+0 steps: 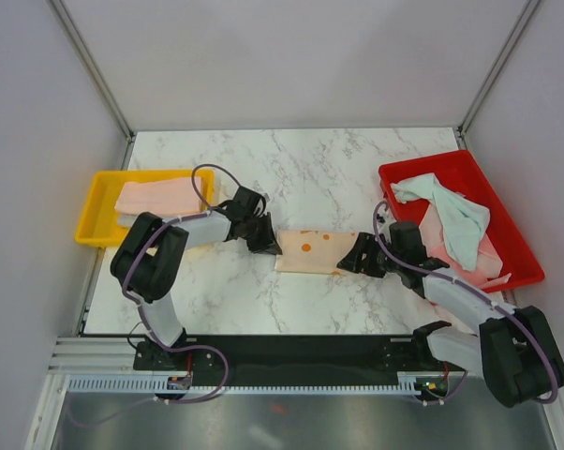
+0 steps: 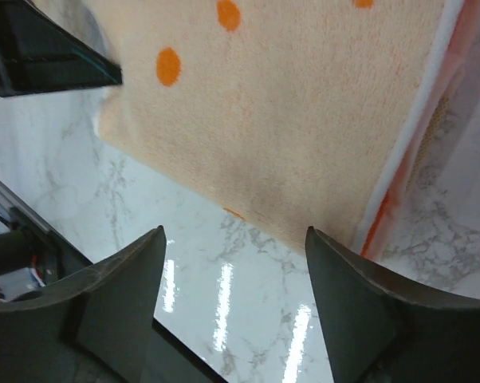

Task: Fold and stack the towels
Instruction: Neatly place the folded towel into the bin

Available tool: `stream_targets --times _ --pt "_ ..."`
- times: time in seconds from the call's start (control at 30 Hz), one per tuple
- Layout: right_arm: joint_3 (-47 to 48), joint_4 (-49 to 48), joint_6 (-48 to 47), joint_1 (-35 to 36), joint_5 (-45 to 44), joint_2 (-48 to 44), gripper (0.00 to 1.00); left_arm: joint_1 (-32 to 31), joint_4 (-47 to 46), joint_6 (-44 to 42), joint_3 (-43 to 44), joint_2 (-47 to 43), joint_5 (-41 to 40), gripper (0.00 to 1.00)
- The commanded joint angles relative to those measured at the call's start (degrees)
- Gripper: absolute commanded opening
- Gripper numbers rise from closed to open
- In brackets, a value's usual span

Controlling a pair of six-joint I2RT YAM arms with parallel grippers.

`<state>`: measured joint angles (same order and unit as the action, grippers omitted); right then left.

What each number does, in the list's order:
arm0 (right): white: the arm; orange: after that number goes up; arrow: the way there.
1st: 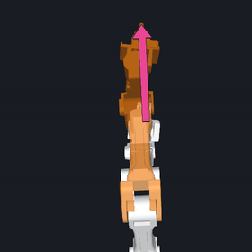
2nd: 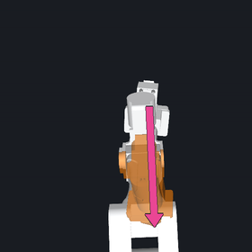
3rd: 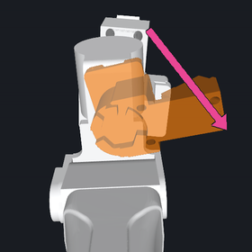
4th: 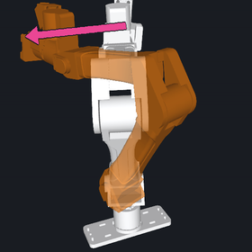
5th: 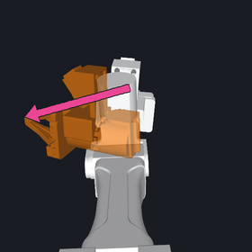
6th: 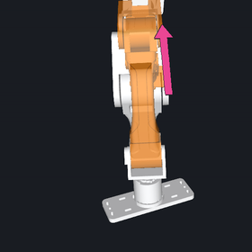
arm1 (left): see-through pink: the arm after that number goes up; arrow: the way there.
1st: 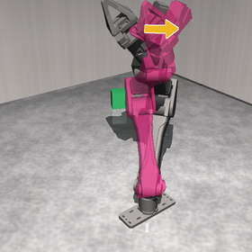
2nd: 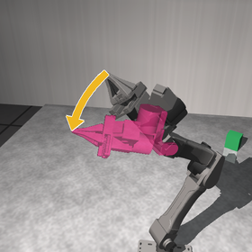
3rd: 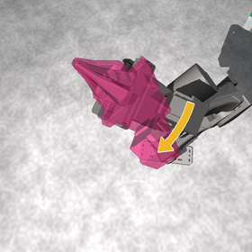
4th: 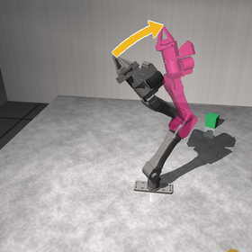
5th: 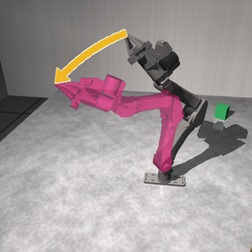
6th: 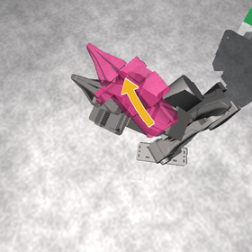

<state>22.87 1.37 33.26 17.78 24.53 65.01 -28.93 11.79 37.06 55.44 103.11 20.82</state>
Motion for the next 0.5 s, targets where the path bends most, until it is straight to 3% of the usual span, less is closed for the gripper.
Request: stream_targets --times 0.0,0.07,0.23,0.27,0.3,0.37,0.4,0.47 --pt "2.7 1.88 0.32 0.06 1.31 -5.24 0.82 -0.78 2.18 0.91 0.28 1.66 -2.54 0.02" --pt "4.63 4.86 0.06 0.06 1.13 -8.39 0.98 -0.78 3.76 0.56 1.85 0.17 -2.45 0.02" --pt "7.97 9.52 -0.12 0.06 0.08 -12.89 0.98 -0.78 9.38 -0.06 5.2 -3.35 -4.73 0.02" --pt "8.15 9.79 -0.21 -0.03 0.16 -13.68 0.98 -0.78 10.17 -0.23 6.07 -3.35 -5.17 0.07" --pt "8.24 9.88 -0.03 0.06 0.16 -14.03 0.98 -0.87 10.88 0.2 6.08 -3.27 -5.96 0.22" --pt "8.5 10.23 0.05 -0.03 0.6 -14.56 0.98 -0.87 11.32 0.64 5.21 -3.27 -8.5 0.26" --pt "8.5 10.32 0.06 0.06 0.78 -14.74 0.98 -0.78 11.24 1.52 4.86 -3.35 -9.12 0.4" --pt "8.42 10.24 -0.12 0.06 0.69 -14.83 0.98 -1.13 10.88 2.23 4.15 -2.83 -10.44 0.54"
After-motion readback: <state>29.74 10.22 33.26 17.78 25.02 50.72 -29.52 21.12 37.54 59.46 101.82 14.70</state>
